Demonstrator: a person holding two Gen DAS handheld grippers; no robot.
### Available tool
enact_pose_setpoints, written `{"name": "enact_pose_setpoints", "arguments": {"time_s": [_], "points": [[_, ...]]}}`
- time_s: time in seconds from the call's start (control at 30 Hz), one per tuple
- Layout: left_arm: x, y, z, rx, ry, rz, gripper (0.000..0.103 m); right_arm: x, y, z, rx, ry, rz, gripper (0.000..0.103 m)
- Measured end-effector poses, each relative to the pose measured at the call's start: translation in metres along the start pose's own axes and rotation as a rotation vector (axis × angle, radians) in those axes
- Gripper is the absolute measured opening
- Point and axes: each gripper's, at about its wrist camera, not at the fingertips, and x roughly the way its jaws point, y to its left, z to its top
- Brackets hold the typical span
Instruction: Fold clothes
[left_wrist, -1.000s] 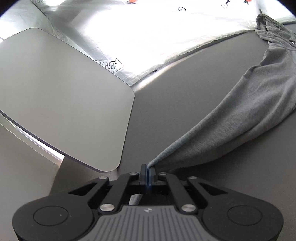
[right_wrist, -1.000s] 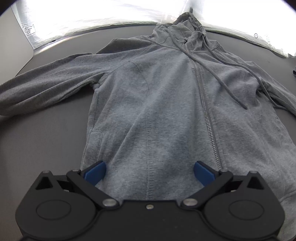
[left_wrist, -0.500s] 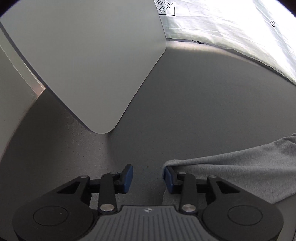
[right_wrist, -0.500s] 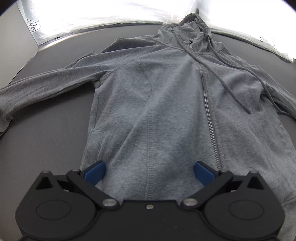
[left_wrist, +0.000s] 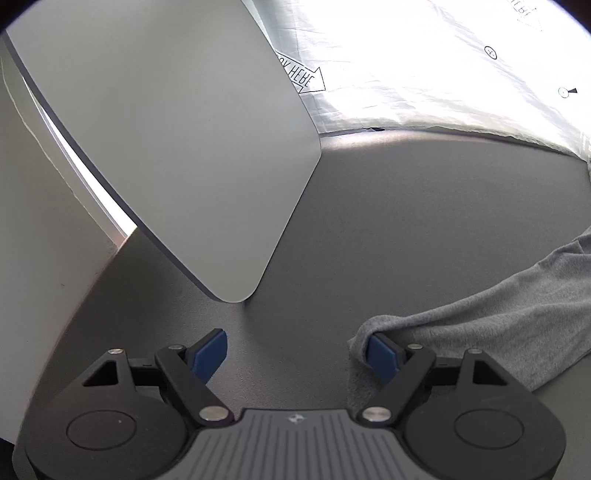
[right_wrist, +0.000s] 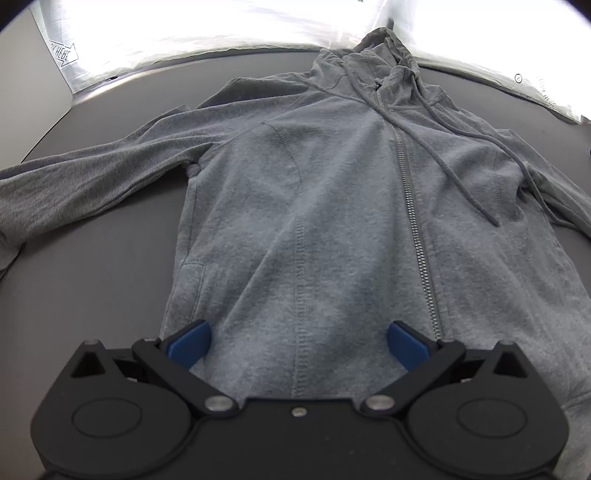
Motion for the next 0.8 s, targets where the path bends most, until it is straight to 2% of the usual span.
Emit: {"name": "enact_pose_setpoints", "arguments": {"time_s": [0.07, 0.13, 0.17, 0.23, 0.3, 0.37, 0.4, 0.43, 0.47, 0.53, 0.7, 0.73, 0.8], "points": [[0.001, 0.014, 0.014, -0.104, 0.067, -0.167, 0.083, 0.000, 0.000, -0.001, -0.001, -0.002, 0.001, 0.103], [-0.005, 0.025, 0.023, -0.195, 0.053, -0.278, 0.083, -0.001, 0.000, -0.001, -0.001, -0.007, 0.001, 0.103], [-0.009, 0.028, 0.026, -0.227, 0.036, -0.317, 0.085, -0.001, 0.000, -0.002, -0.001, -0.010, 0.001, 0.103], [-0.017, 0.026, 0.025, -0.219, -0.008, -0.337, 0.087, -0.001, 0.000, -0.003, 0.000, -0.015, 0.000, 0.103], [-0.025, 0.009, 0.015, -0.115, -0.066, -0.288, 0.087, -0.002, 0.000, -0.003, 0.002, -0.022, -0.001, 0.103], [-0.031, -0.020, -0.006, 0.079, -0.119, -0.181, 0.081, -0.002, 0.000, -0.004, 0.002, -0.026, -0.001, 0.103], [-0.033, -0.035, -0.019, 0.179, -0.141, -0.133, 0.074, -0.003, 0.000, -0.005, 0.002, -0.028, -0.001, 0.103], [-0.033, -0.049, -0.033, 0.262, -0.148, -0.096, 0.053, -0.003, 0.000, -0.005, 0.001, -0.029, -0.001, 0.103], [-0.032, -0.058, -0.044, 0.312, -0.133, -0.080, 0.041, -0.003, 0.000, -0.005, 0.001, -0.030, -0.001, 0.103], [-0.028, -0.071, -0.063, 0.387, -0.092, -0.105, 0.033, -0.003, -0.001, -0.006, 0.000, -0.034, -0.001, 0.103], [-0.015, -0.088, -0.092, 0.478, -0.062, -0.154, 0.038, -0.003, -0.001, -0.006, -0.004, -0.036, 0.001, 0.103], [-0.009, -0.092, -0.094, 0.503, -0.057, -0.146, 0.042, -0.003, -0.001, -0.006, -0.005, -0.036, 0.002, 0.103], [-0.002, -0.100, -0.102, 0.569, -0.063, -0.095, 0.043, -0.003, -0.001, -0.007, -0.007, -0.038, 0.002, 0.103]]}}
